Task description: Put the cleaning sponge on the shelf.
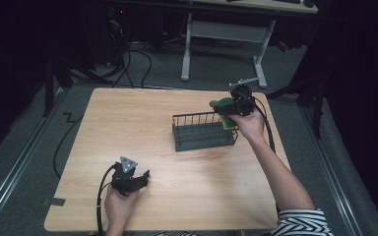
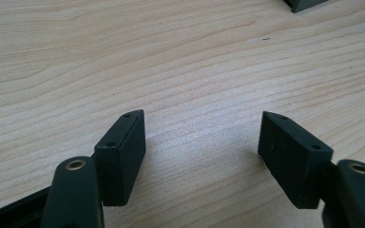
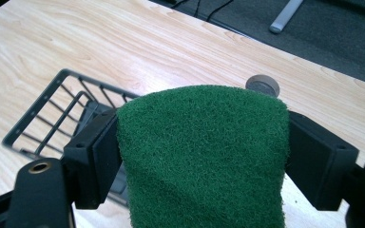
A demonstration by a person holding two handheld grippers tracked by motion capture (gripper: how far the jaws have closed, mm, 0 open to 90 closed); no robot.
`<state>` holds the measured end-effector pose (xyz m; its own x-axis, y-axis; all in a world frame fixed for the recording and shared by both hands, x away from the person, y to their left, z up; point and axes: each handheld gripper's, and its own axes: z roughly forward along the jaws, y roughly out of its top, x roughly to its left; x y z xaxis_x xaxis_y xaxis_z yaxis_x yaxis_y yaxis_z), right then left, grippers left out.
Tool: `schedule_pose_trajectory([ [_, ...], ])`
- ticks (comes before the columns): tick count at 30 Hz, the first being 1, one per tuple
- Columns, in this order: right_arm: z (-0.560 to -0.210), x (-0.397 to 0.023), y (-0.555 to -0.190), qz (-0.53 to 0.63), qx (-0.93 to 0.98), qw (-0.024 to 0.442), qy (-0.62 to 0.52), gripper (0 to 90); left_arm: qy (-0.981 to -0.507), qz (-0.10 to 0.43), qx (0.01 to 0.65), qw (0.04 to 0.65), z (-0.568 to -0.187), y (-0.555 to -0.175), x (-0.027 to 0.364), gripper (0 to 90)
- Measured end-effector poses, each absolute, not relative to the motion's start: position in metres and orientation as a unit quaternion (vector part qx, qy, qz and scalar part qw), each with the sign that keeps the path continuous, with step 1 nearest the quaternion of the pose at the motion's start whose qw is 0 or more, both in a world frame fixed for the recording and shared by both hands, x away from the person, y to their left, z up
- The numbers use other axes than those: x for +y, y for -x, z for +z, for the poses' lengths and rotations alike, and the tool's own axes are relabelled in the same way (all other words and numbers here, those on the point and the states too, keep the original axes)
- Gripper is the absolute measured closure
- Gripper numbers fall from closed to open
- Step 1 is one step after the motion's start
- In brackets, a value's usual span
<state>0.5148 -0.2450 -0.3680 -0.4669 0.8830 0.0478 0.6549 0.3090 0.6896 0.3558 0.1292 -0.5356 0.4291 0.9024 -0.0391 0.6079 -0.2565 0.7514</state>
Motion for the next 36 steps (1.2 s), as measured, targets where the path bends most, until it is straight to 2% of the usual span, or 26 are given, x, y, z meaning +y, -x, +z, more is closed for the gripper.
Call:
schedule_pose_trajectory([
  [22,-0.395,-0.233,-0.539,0.316,0.777,0.163,-0.519,20.1,-0.766,0.203,0.493,0.359,-0.535,-0.356,0.130,33.6],
  [36,-0.405,-0.222,-0.545,0.300,0.779,0.177,-0.521,19.0,-0.766,0.203,0.493,0.360,-0.535,-0.356,0.130,33.4],
])
